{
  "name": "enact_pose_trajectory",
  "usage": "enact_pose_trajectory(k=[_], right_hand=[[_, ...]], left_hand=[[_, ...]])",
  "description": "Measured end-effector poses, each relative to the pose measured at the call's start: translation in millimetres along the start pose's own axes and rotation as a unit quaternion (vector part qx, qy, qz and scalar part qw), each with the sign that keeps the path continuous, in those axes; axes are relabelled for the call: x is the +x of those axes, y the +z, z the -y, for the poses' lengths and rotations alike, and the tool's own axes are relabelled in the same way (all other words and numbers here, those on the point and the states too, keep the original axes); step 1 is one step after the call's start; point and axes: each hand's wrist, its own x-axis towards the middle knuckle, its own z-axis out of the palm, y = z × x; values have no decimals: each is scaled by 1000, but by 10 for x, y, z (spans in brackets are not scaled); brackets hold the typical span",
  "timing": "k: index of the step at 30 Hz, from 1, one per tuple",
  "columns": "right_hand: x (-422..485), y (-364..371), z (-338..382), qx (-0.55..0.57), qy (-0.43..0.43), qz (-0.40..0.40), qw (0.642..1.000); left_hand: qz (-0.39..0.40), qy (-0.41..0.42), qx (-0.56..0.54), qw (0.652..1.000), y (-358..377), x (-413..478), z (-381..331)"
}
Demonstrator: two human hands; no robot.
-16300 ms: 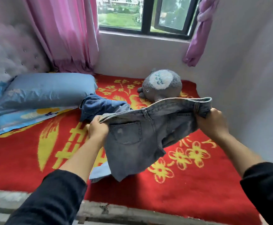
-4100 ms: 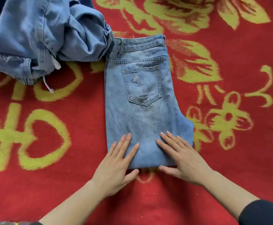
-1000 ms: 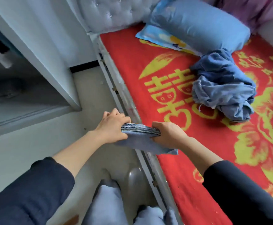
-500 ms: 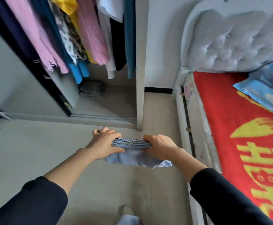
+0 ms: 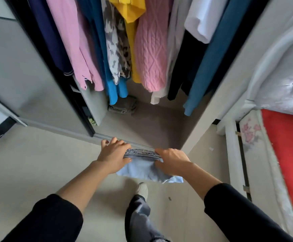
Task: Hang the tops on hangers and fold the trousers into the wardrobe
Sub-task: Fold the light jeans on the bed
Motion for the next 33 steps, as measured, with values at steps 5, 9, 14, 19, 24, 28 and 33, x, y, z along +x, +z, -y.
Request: enact_pose_trajectory(k=[5,9,14,19,24,28,33], right_hand=[[1198,172,-105,5,19,44,999],[2145,410,-187,31,53,34,998],[3307,1026,-391,17,61,-7,998],[4408,1694,-790,-17,79,-31,996],[5217,2068,-1259,-69,90,-130,985],[5545,2217,-1603,-112,96,-226,963],[5720,2836,-1822,-171,145,-271,936]], left_hand=[[27,-14,-9,999,339,993,515],[9,-24,-10,1000,743,1814,974],[1,-3,-27,1000,1603,2846,1483],[-20,46,-45,998,2523,3921,1853],[-135,107,-15,985,3008,4931,2001],[-218,125,-55,966,3145,5482,1881],[-246,128,-51,959,3748,5724,1733]])
